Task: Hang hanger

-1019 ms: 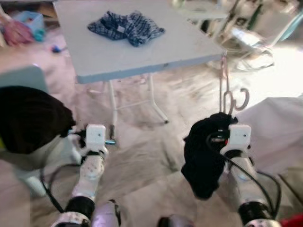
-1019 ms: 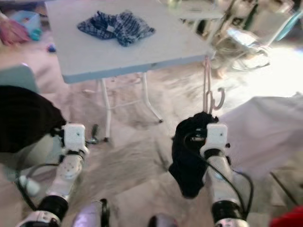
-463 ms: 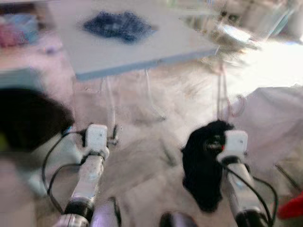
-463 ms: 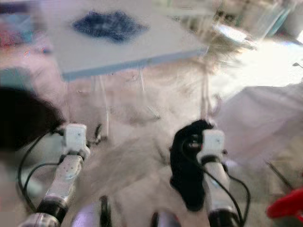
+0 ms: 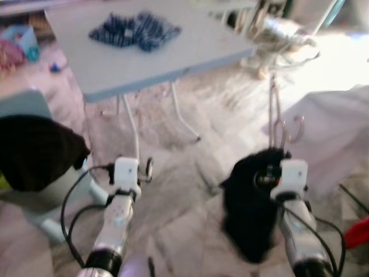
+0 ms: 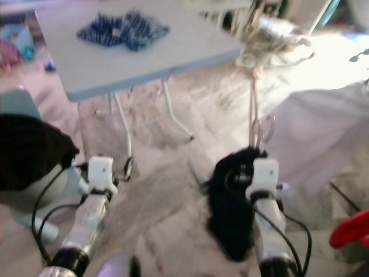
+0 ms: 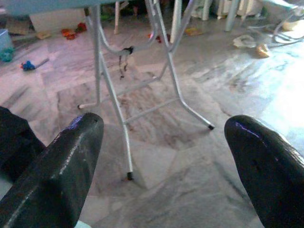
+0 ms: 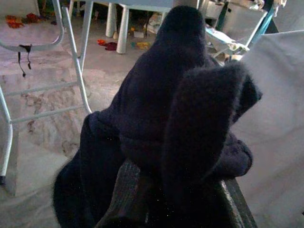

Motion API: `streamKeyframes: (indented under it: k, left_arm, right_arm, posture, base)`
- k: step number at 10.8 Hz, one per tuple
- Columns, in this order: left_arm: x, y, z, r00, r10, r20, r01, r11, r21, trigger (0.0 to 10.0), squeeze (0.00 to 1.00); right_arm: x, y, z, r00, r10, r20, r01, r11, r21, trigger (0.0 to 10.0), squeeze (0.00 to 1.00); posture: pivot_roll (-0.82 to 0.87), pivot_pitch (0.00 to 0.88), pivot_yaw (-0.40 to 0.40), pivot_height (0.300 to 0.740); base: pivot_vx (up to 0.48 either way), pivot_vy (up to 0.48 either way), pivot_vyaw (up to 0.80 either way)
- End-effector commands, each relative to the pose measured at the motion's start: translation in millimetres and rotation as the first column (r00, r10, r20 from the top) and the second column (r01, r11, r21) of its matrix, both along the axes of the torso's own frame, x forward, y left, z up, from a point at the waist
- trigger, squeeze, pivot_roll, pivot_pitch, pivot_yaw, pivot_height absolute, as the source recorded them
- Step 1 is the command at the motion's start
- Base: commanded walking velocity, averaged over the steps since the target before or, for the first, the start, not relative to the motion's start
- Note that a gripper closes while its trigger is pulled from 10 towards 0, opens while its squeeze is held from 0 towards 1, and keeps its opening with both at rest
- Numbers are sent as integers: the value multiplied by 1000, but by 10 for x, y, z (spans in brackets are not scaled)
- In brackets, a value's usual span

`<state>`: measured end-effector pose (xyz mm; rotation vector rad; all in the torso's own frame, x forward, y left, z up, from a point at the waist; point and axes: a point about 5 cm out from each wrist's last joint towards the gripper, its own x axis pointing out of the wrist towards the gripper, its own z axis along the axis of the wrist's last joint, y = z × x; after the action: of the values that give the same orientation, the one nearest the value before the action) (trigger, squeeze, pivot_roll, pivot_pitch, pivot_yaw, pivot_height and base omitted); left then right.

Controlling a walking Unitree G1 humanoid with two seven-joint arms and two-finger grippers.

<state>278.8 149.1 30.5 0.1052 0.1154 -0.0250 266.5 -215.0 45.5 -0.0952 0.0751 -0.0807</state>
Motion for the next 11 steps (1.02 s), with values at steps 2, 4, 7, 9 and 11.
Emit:
streamKeyframes:
  k: [2,4,7,9,11]
  left_arm:
    - [-41,76,-19,1000,17,-13,-17,1000,5,10000,0]
    - [-79,64,-34,1000,10,-23,-10,1000,1,10000,0]
    - [-130,71,-65,999,11,-46,-11,1000,-7,10000,0]
    - [-130,89,-69,998,4,-65,-5,1000,-17,10000,0]
    - [-103,111,-52,998,-2,-69,1,1000,-14,10000,0]
  right_arm:
    - [22,20,85,999,4,44,-4,1000,0,10000,0]
    - [-1,34,61,999,5,33,-5,1000,4,10000,0]
    - [-4,-12,50,1000,-21,20,21,1000,14,10000,0]
    - [-25,-17,28,999,-30,10,30,999,24,10000,0]
    - [-48,2,14,1000,-28,6,28,999,24,10000,0]
  posture:
    - [-42,125,-68,740]
    - [-38,134,-63,740]
    - [-38,144,-45,740]
    - [-40,152,-39,740]
    - [-46,157,-38,740]
  base:
    - [328,0,0]
    - [311,0,0]
    - [371,0,0]
    - [319,360,-400]
    - [298,377,-800]
